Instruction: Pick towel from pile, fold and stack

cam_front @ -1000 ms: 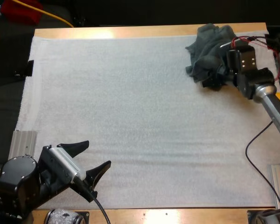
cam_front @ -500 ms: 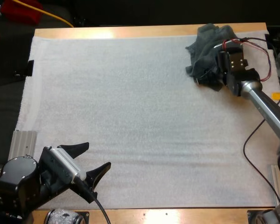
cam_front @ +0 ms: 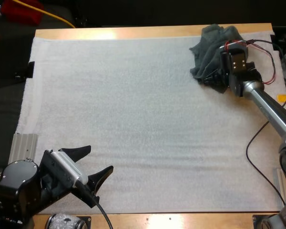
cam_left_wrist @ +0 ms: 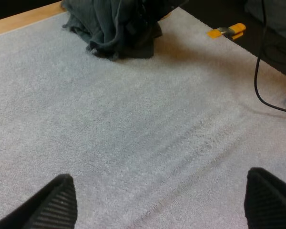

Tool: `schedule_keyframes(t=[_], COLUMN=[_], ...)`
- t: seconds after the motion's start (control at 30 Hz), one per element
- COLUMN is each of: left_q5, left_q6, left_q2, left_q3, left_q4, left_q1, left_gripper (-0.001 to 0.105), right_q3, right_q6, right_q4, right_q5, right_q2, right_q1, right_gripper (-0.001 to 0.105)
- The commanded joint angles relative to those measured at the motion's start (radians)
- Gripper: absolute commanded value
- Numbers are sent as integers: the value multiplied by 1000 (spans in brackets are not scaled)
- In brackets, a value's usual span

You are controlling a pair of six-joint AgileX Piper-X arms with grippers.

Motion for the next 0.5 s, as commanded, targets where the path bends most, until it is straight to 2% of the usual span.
schedule_keyframes(t=[0.0,0.47], left_q5=[5,5], left_q6=[-7,-7], left_q2=[0,0], left_q3=[-5,-5], left_q4=[-3,-3], left_q1=[-5,-5], left_gripper=[71,71], right_q3=[-11,-11], right_q6=[-2,-40], right_q4=[16,80], right_q5=[3,-28], right_q2=[-24,-238], right_q1=[1,1], right_gripper=[1,1])
